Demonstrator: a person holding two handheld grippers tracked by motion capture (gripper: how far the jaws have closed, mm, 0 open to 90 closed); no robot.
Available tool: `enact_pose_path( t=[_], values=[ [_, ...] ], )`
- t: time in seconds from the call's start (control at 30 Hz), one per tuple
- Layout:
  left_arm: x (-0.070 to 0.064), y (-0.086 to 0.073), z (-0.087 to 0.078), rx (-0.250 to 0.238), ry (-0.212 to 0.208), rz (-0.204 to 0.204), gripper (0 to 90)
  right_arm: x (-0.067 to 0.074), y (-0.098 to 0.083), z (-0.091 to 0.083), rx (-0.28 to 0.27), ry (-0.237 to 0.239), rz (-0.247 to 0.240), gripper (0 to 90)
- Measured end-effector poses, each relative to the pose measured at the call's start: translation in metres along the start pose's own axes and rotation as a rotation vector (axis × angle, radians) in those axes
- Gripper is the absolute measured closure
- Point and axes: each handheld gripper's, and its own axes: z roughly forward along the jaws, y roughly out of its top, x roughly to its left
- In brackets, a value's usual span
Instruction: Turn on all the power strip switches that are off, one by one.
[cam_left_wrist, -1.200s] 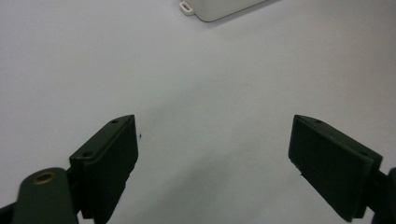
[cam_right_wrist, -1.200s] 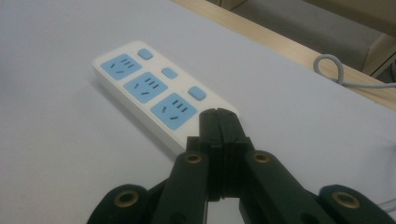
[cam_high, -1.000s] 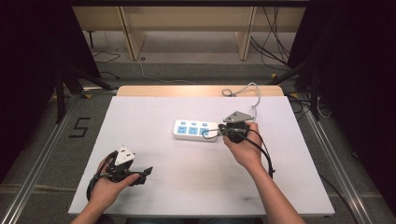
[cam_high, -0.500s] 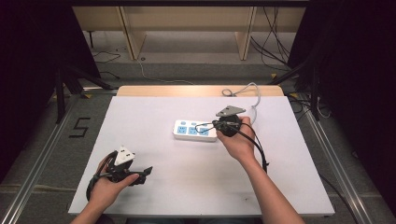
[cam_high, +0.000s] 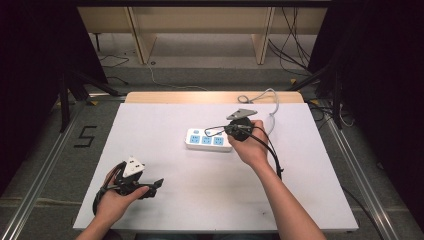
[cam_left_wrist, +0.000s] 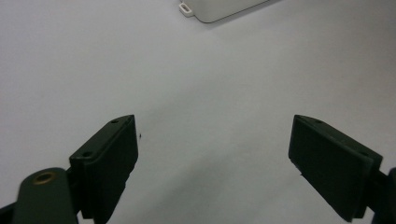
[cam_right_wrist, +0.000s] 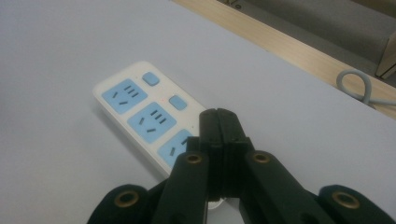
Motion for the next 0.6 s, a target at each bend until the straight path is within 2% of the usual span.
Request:
enact_pose_path(
  t=[0.33, 0.6],
  values=[
    [0.000, 0.000, 0.000, -0.002, -0.001, 0.000, 15.7, -0.002, 0.007, 0.008, 0.024, 0.010, 0.028, 90.0],
    [0.000, 0.000, 0.000, -0.002, -0.001, 0.000, 15.7, -0.002, 0.012, 0.013, 0.042, 0.020, 0.029, 90.0]
  ],
)
